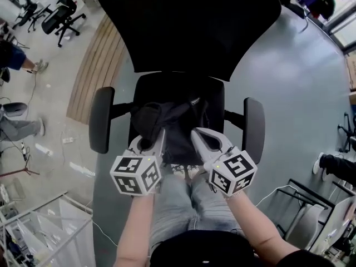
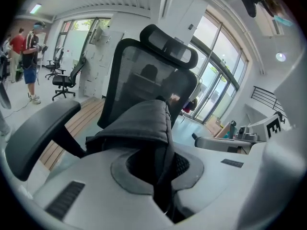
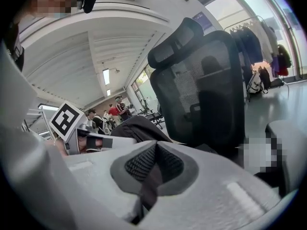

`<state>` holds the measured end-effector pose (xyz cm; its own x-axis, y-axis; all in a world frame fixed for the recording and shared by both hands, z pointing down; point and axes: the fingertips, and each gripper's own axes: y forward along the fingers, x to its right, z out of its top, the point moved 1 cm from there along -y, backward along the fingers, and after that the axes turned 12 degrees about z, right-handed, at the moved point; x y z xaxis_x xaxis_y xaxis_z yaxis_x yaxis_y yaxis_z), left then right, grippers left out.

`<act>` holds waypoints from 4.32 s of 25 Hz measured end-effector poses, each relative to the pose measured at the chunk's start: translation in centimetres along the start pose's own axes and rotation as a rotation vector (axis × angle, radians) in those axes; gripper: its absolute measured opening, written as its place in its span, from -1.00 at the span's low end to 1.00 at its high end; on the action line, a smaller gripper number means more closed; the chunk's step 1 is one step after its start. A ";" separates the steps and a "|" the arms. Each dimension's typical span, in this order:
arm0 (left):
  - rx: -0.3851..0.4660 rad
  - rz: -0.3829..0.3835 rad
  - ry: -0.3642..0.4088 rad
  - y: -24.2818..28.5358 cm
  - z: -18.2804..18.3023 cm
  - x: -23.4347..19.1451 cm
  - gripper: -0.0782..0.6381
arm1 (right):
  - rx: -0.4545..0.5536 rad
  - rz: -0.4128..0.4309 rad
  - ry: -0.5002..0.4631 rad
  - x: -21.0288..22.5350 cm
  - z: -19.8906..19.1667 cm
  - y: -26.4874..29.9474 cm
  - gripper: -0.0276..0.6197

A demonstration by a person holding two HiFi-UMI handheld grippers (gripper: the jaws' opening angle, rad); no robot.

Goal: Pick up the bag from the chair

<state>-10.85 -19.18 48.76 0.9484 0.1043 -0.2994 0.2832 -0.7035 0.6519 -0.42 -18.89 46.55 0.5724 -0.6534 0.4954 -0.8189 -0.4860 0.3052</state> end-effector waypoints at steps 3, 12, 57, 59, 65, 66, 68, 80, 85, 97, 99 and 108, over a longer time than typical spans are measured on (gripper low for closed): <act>0.003 -0.022 0.034 -1.2 0.5 1.4 -0.64 | 0.011 0.006 -0.028 -0.8 1.2 -0.7 -0.92; -0.011 -0.028 0.054 -4.7 1.3 2.9 -0.65 | 0.037 -0.006 -0.076 -2.3 4.3 -3.5 -0.92; 0.417 -0.228 -0.058 -19.2 14.8 6.0 -0.65 | 0.282 0.165 -0.307 -14.1 16.9 -7.1 -0.92; 0.425 -0.234 -0.061 -19.1 14.7 6.2 -0.65 | 0.282 0.170 -0.302 -14.0 16.7 -7.3 -0.92; 0.411 -0.235 -0.083 -18.3 13.8 6.1 -0.65 | 0.258 0.172 -0.301 -13.6 15.6 -7.1 -0.92; 0.405 -0.235 -0.084 -18.2 13.7 6.1 -0.65 | 0.253 0.168 -0.301 -13.6 15.5 -7.1 -0.92; 0.392 -0.233 -0.084 -18.1 13.6 6.1 -0.65 | 0.244 0.156 -0.303 -13.4 15.4 -7.1 -0.92; 0.380 -0.224 -0.089 -17.9 13.5 6.1 -0.65 | 0.216 0.139 -0.302 -12.9 14.8 -7.1 -0.92; 0.386 -0.226 -0.097 -17.9 13.5 6.0 -0.65 | 0.196 0.136 -0.314 -12.9 14.3 -6.7 -0.92; 0.367 -0.222 -0.094 -17.8 13.3 6.1 -0.65 | 0.184 0.145 -0.306 -13.1 13.9 -6.6 -0.92; 0.364 -0.219 -0.097 -17.7 13.2 6.0 -0.65 | 0.185 0.147 -0.306 -13.0 13.9 -6.5 -0.92; 0.360 -0.217 -0.101 -17.7 13.4 5.9 -0.66 | 0.174 0.134 -0.317 -12.8 14.2 -6.6 -0.92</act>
<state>-12.17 -15.48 26.14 0.8485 0.2203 -0.4811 0.3900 -0.8749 0.2871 -1.74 -15.55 26.71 0.4672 -0.8518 0.2368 -0.8838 -0.4573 0.0989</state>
